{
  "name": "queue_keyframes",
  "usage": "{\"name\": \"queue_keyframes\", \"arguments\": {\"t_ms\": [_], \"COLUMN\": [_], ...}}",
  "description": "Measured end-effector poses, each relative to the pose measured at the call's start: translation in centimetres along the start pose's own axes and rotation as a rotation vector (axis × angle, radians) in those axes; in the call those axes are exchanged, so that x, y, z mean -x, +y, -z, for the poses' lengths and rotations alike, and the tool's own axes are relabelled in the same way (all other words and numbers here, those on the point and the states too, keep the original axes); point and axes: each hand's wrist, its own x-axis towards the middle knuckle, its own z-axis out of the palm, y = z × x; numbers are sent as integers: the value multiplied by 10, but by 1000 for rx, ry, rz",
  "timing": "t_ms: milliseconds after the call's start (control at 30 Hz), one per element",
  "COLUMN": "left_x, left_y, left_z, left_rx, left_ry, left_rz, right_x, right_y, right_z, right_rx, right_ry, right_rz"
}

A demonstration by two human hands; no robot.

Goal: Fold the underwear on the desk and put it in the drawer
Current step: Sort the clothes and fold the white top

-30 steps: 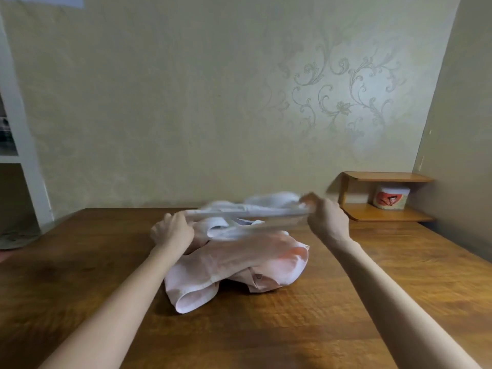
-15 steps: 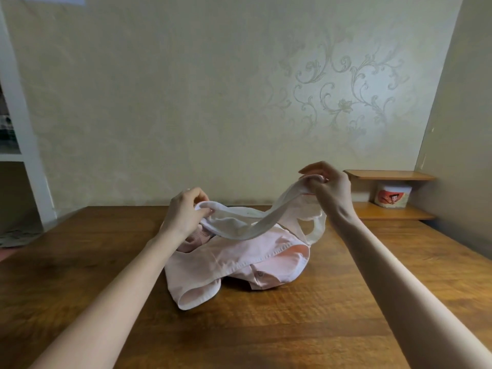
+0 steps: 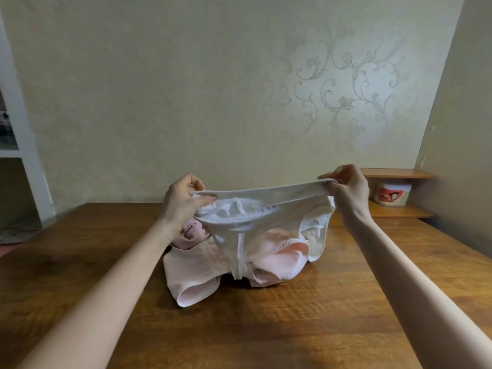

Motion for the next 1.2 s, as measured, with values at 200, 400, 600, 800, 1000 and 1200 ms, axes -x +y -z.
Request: {"name": "queue_keyframes", "arguments": {"t_ms": [200, 400, 600, 800, 1000, 1200], "left_x": [1, -13, -14, -12, -3, 4], "left_y": [7, 25, 27, 45, 63, 63], "left_z": [6, 26, 24, 37, 41, 71], "left_rx": [-612, 146, -505, 174, 96, 209], "left_ry": [160, 88, 218, 296, 22, -318], "left_rz": [-84, 326, -104, 176, 314, 218], "right_x": [-1, -2, -10, -6, -8, -3], "right_y": [-14, -24, -39, -57, -72, -72], "right_z": [4, 14, 4, 19, 28, 47], "right_rx": [-115, 498, 683, 201, -92, 1], "right_ry": [-79, -118, -215, -275, -480, -762], "right_rz": [218, 654, 326, 112, -82, 19]}}
